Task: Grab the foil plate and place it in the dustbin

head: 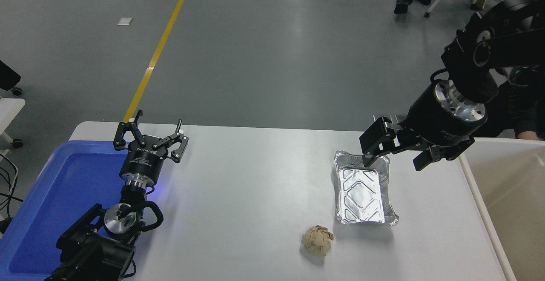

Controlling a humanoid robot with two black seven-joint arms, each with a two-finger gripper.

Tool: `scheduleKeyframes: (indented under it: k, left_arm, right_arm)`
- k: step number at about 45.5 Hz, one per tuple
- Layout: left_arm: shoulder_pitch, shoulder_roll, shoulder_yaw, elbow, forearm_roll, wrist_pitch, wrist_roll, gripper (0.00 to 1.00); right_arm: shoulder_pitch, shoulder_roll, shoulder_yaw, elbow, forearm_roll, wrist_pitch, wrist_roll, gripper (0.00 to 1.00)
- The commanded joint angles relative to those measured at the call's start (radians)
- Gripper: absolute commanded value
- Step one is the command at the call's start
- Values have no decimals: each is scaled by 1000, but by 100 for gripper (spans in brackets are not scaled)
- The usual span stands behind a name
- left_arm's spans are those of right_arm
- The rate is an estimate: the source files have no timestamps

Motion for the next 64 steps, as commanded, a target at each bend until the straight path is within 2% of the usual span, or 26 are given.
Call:
scheduleKeyframes:
  k: [1,32,44,50,64]
  left_arm:
    - [0,0,0,0,0,-1,-1,99]
    - [0,0,0,0,0,-1,-1,99]
    - [0,0,0,0,0,-1,-1,99]
    - [0,0,0,0,0,-1,-1,99]
    - [0,0,0,0,0,-1,-1,99]
  right_arm:
    - [-24,-3,15,-6,-3,-6,0,100]
    - [-87,-5,27,-6,-2,-81,0,100]
    - [-156,6,26,-9,-68,-280,-5,100]
    - [-222,46,18,-38,-78,-403,-15,100]
    - [-530,87,20,-216,-153,-540,-17,100]
